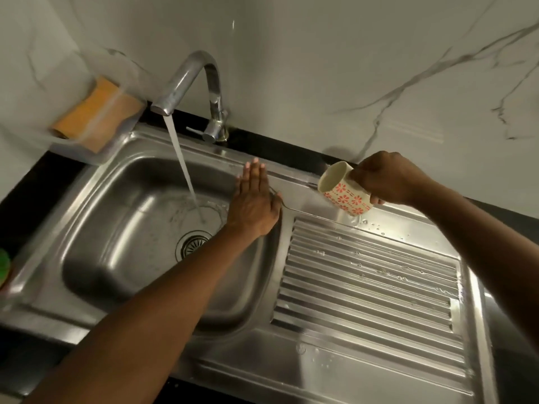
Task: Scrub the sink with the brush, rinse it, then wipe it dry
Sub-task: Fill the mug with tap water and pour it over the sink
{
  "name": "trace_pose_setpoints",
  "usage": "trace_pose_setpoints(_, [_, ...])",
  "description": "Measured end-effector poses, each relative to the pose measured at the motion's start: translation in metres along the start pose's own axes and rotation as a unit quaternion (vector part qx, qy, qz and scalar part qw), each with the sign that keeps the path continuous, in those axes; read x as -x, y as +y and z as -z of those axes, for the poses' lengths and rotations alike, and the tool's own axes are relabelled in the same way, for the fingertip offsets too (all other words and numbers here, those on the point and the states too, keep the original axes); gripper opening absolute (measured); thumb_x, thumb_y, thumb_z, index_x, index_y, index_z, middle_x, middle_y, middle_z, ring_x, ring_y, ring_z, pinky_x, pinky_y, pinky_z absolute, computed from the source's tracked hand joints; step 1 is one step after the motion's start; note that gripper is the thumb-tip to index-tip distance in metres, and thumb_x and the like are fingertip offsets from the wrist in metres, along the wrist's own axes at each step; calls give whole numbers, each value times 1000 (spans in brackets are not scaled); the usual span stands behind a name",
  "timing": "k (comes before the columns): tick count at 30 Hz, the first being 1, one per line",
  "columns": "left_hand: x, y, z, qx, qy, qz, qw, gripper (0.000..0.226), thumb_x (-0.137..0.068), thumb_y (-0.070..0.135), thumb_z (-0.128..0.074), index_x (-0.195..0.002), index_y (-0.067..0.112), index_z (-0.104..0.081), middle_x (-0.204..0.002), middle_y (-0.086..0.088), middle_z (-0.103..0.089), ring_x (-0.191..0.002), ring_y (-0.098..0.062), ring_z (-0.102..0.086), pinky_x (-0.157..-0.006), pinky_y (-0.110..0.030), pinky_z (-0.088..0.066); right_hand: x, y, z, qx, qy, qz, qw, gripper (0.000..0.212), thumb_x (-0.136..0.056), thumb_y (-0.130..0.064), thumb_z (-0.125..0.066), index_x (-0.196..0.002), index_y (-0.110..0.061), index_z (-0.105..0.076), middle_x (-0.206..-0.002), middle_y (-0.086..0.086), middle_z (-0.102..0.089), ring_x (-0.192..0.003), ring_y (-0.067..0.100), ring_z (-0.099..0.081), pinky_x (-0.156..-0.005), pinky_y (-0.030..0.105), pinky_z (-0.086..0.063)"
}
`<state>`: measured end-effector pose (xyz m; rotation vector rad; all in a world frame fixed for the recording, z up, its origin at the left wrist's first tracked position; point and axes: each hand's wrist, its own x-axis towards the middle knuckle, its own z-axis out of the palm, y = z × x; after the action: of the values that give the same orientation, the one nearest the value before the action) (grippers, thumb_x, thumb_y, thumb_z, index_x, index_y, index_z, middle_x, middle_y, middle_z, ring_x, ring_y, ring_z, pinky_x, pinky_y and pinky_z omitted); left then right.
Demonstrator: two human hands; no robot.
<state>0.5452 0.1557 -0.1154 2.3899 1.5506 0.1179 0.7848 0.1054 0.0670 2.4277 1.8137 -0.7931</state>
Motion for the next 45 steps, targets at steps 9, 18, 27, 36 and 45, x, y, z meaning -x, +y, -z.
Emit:
trace_pose_setpoints(9, [-16, -19, 2, -24, -41, -50, 998, 76, -108, 52, -17, -163, 7, 10, -171, -13, 17, -159, -30, 14, -129, -46, 4, -40, -87, -32, 56, 45, 73, 995, 43, -101, -41, -53, -116, -6, -73, -93, 9, -74, -74, 23, -72, -57, 27, -52])
trace_pose_setpoints(18, [-1, -29, 19, 12, -95, -21, 995, 76, -108, 49, -19, -161, 5, 13, -168, -18, 25, -156, -34, 20, -129, -50, 4, 7, -55, -37, -266, 21, -82, 960, 29, -106, -25, -55, -117, -2, -69, -85, 9, -69, -62, 18, -68, -56, 29, -54])
trace_pose_setpoints(27, [40, 11, 7, 12, -188, -196, 962, 72, -109, 44, -24, -164, 11, 8, -171, -7, 18, -158, -23, 17, -130, -46, 1, 92, -11, -36, -73, 12, -112, 991, 29, -107, -30, -55, -102, -10, -75, -77, 3, -73, -63, 19, -72, -55, 31, -55])
trace_pose_setpoints(36, [134, -41, 44, 30, -178, -169, 969, 66, -110, 48, -18, -166, 15, -1, -174, -3, 3, -160, -20, 5, -130, -41, -2, 124, -37, -82, -251, 7, -86, 964, 31, -106, -27, -56, -91, -7, -76, -68, 6, -74, -57, 18, -68, -60, 33, -57])
trace_pose_setpoints(45, [143, -162, 77, -1, -77, -27, 997, 43, -102, 30, -42, -141, 13, -53, -142, -4, -49, -127, -24, -51, -101, -41, -50, 107, -80, -92, -223, -9, -66, 972, 30, -107, -28, -55, -93, -11, -75, -74, 4, -76, -55, 16, -71, -56, 27, -55])
